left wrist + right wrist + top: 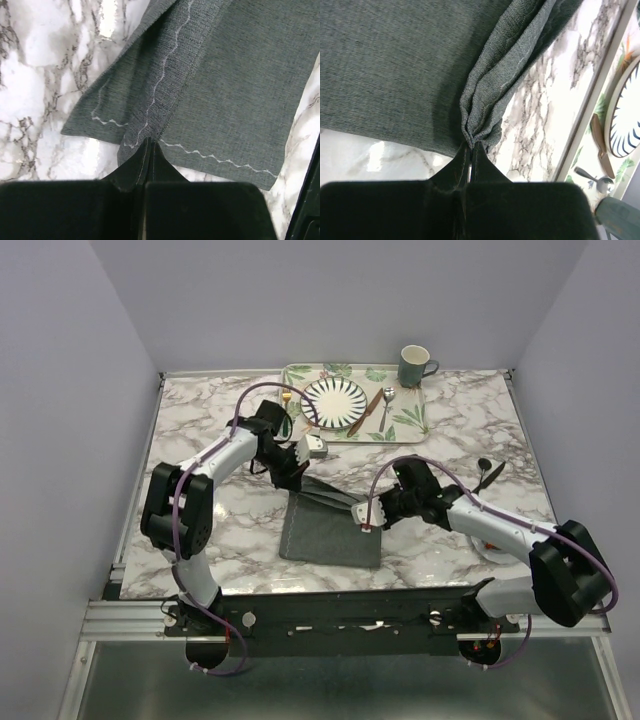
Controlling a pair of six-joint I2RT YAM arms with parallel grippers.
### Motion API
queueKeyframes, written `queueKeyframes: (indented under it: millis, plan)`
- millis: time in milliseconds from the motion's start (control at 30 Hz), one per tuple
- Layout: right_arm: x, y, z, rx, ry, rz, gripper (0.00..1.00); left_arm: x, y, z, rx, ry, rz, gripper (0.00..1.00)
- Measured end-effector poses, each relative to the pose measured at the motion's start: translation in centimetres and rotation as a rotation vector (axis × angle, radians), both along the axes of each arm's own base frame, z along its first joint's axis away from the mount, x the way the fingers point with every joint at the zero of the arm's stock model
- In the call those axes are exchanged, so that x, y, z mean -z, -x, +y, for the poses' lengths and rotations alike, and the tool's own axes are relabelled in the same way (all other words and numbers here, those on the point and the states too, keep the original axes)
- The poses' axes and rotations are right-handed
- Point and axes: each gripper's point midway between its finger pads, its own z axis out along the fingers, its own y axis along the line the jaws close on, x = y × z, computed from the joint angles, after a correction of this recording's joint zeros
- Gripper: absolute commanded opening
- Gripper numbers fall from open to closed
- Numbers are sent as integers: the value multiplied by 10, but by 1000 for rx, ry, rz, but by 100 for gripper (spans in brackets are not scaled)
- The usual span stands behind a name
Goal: Fold the napkin into a case and place the utensils inside
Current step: Fold the lower triangle-folded napkin at the center of the board.
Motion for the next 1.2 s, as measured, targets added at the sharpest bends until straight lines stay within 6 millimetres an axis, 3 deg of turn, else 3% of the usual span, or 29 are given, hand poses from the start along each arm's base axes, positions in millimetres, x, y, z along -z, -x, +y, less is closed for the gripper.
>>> queueKeyframes:
  millis: [167,500,600,667,700,867,1067,1200]
  plan:
    - [13,14,-6,-12,11,38,1,3,26,-2,11,-2,31,0]
    - [36,31,-14,-47,50,87,1,36,67,2,-7,-49,150,0]
    - [41,31,-14,-56,63,95,1,42,70,7,-22,-73,159,21]
    - [43,31,-15,-61,67,95,1,42,69,7,-24,-73,157,30]
    - [43,31,-15,-63,68,93,1,42,69,7,-26,-72,157,39]
    - [42,31,-15,-72,70,86,1,24,56,7,-62,-41,115,49]
    - [43,31,-15,-73,71,85,1,-37,-6,-7,-74,61,-146,56]
    - [43,31,-15,-73,71,85,1,-43,-26,-11,-30,60,-236,63]
